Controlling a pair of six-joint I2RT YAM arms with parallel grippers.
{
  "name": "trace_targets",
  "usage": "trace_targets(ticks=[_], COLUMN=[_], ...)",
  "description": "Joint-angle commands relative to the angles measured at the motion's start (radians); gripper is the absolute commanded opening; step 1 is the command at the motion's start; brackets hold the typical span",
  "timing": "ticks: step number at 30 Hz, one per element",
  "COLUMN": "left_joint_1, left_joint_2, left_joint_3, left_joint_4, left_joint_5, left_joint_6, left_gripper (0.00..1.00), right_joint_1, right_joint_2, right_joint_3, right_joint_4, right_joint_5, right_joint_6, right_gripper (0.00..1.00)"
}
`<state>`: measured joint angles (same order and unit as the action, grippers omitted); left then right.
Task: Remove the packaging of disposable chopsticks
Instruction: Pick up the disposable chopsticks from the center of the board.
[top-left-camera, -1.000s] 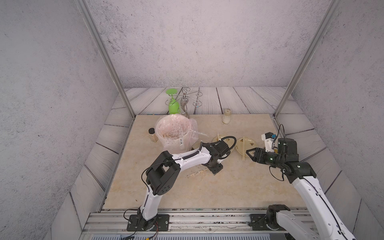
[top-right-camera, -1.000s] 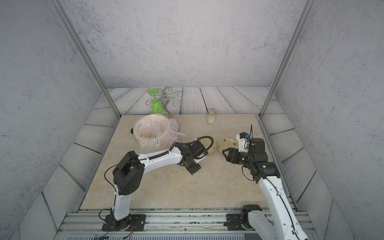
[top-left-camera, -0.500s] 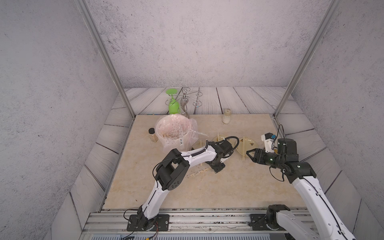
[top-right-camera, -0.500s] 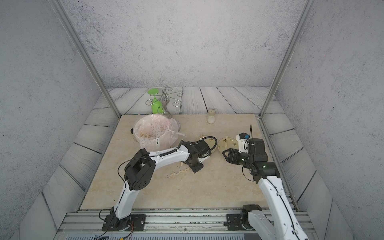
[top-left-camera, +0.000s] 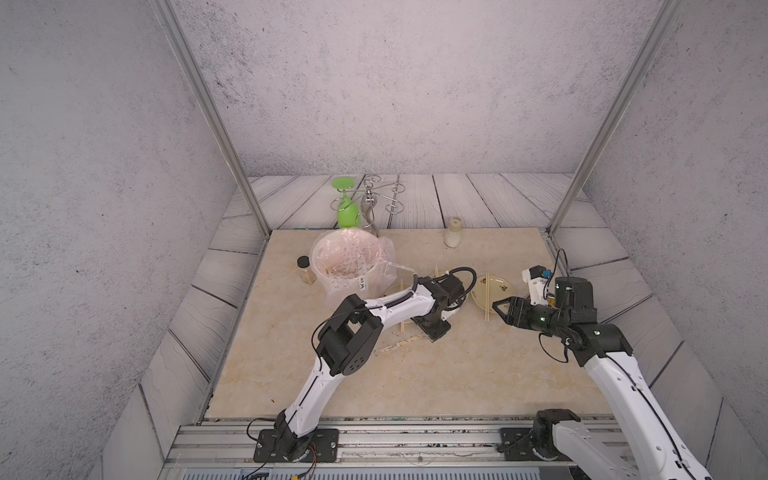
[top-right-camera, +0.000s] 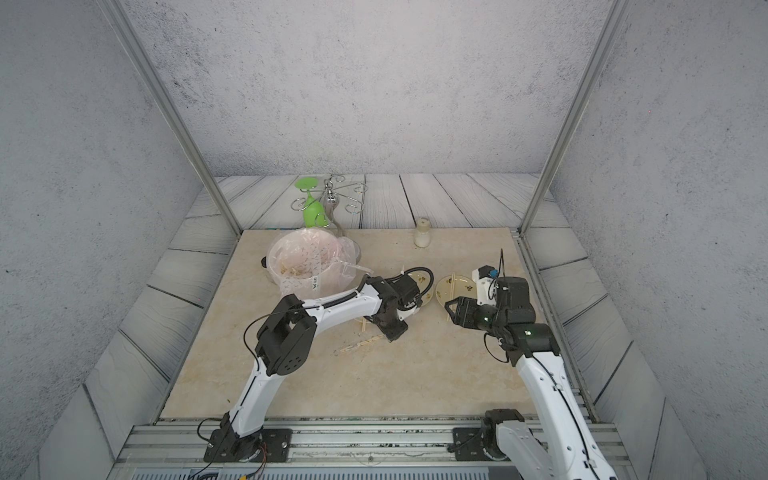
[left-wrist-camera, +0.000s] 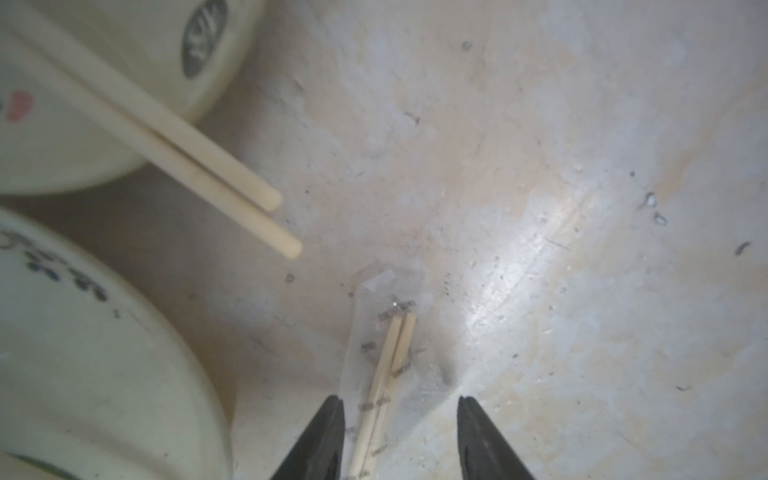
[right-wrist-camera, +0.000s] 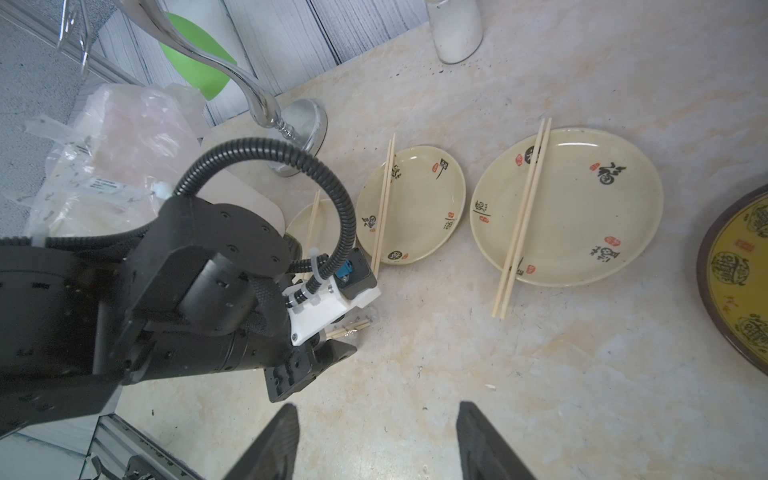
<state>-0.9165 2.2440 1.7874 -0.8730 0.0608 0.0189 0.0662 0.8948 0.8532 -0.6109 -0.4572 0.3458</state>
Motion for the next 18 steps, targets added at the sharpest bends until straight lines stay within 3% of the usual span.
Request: trace_targets(ticks=[1, 4, 9, 13, 16, 18], left_joint_1=[0.009, 0.013, 0.014, 0.013, 0.013, 0.010], left_joint_2=[0.030, 0.044, 0.055, 0.044, 0.041, 0.031], left_joint_3=[0.014, 0.022, 0.027, -0.022, -0.047, -0.070], left_joint_4=[-0.030, -0.045, -0.073, -0.038, -0.032, -0.023], left_joint_5=[0.031, 0.065, 0.132, 0.131, 0.136, 0.133], left_joint_6=[0.000, 0.003, 0.001, -0.016, -0.031, -0.046], left_gripper=[0.48, 0.46, 0.33, 0.28, 0.15, 0.14], right_joint_1=[0.002, 0.002, 0.002, 0.002, 0.002, 0.002], right_joint_2=[0.008, 0.011, 0.015, 0.005, 0.000, -0.005], right_joint_3=[0.006, 0.007, -0.002, -0.002, -0.003, -0.008], right_joint_4=[-0.009, -0.009, -0.007, -0.014, -0.021, -0.022], right_joint_5=[-0.006, -0.010, -0.020, -0.014, -0.007, -0.002], right_joint_6=[-0.011, -0.011, -0.013, -0.016, -0.020, -0.021], right_gripper=[0.62, 0.62, 0.62, 0.62, 0.62, 0.62])
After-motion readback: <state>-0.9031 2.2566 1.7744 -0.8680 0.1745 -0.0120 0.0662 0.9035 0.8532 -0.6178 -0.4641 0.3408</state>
